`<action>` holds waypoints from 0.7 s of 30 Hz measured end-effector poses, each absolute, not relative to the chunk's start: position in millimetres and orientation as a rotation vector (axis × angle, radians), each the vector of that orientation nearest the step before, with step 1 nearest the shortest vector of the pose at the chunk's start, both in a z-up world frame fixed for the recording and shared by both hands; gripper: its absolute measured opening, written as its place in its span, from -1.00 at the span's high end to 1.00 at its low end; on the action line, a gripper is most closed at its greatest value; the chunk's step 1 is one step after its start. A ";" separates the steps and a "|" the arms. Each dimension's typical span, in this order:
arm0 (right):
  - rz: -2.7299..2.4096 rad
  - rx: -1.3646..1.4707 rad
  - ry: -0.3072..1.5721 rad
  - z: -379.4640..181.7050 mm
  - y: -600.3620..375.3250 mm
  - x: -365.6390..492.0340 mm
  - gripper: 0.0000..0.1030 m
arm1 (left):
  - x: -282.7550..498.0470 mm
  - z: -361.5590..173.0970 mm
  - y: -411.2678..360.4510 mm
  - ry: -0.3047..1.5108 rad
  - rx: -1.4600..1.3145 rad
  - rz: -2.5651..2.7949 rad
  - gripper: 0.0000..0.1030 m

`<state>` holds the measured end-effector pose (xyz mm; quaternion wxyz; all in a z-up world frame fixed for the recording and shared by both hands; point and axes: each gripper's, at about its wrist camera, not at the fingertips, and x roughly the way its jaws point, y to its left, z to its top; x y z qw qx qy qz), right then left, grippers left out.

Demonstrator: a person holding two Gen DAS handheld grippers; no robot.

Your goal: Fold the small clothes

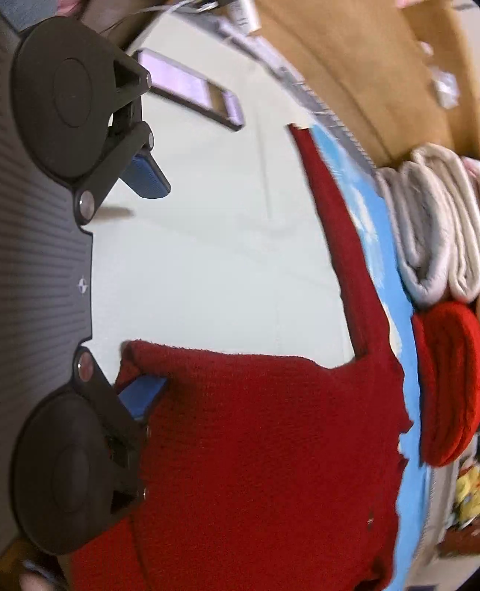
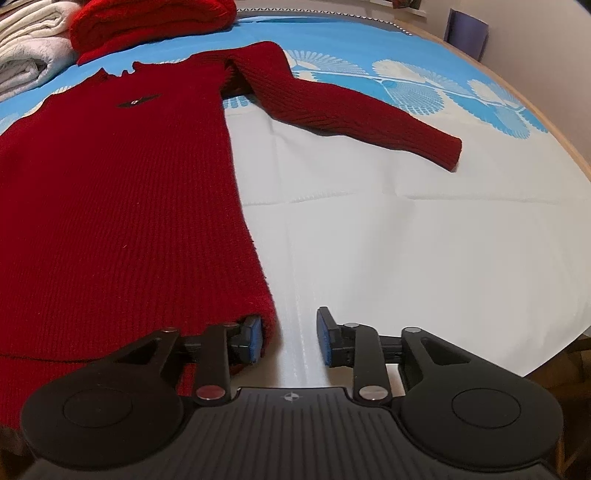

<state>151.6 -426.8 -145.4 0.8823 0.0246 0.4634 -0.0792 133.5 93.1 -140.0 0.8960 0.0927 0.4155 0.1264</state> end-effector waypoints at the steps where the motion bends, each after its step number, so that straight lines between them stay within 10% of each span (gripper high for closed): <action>1: -0.164 0.058 0.959 -144.8 -428.0 151.4 0.30 | 132.8 -139.0 93.4 0.860 0.188 0.257 -0.93; 8: -0.145 0.004 0.868 -137.3 -422.7 149.7 -0.12 | 127.0 -139.8 72.5 0.817 0.242 0.103 0.05; 10: -0.139 -0.046 0.863 -139.3 -418.7 151.5 -0.18 | 124.4 -142.4 68.5 0.815 0.246 0.057 0.61; 15: -0.142 -0.053 0.884 -142.4 -423.4 151.3 -0.19 | 117.6 -140.4 74.2 0.844 0.171 0.028 0.53; 21: -0.148 -0.052 0.884 -142.3 -421.2 151.6 -0.22 | 108.9 -138.7 79.2 0.847 0.192 0.060 -0.19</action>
